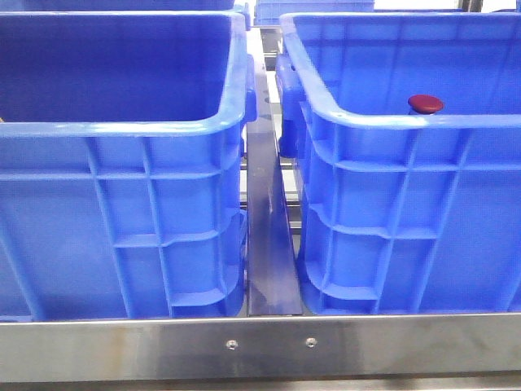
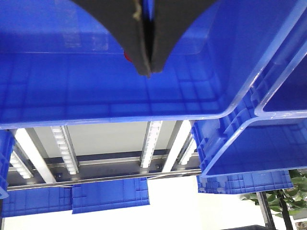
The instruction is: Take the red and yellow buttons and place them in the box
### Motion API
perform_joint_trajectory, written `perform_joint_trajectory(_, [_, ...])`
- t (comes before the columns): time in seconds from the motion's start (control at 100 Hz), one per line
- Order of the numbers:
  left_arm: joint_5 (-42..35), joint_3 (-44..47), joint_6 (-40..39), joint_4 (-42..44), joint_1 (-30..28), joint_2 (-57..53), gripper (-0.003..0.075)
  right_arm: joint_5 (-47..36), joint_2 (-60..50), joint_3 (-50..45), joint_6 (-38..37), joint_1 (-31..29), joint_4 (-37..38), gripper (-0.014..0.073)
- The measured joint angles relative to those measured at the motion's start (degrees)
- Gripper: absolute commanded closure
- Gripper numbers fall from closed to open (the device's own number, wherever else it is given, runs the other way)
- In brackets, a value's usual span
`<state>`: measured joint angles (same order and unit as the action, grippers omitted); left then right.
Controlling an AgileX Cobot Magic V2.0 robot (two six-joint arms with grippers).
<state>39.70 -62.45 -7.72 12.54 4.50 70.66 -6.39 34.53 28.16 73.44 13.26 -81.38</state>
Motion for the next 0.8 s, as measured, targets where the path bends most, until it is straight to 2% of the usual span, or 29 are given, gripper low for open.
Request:
perform_joint_trajectory(0.29, [1.2, -6.3, 0.9, 1.1, -0.2, 13.6, 0.0218, 1.3, 0.0, 0.0, 0.1, 0.0, 0.0, 0.0681])
perform_joint_trajectory(0.8, [-2.7, -6.6, 1.1, 1.2, -0.2, 22.1, 0.0218, 2.9, 0.0, 0.0, 0.1, 0.0, 0.0, 0.0681])
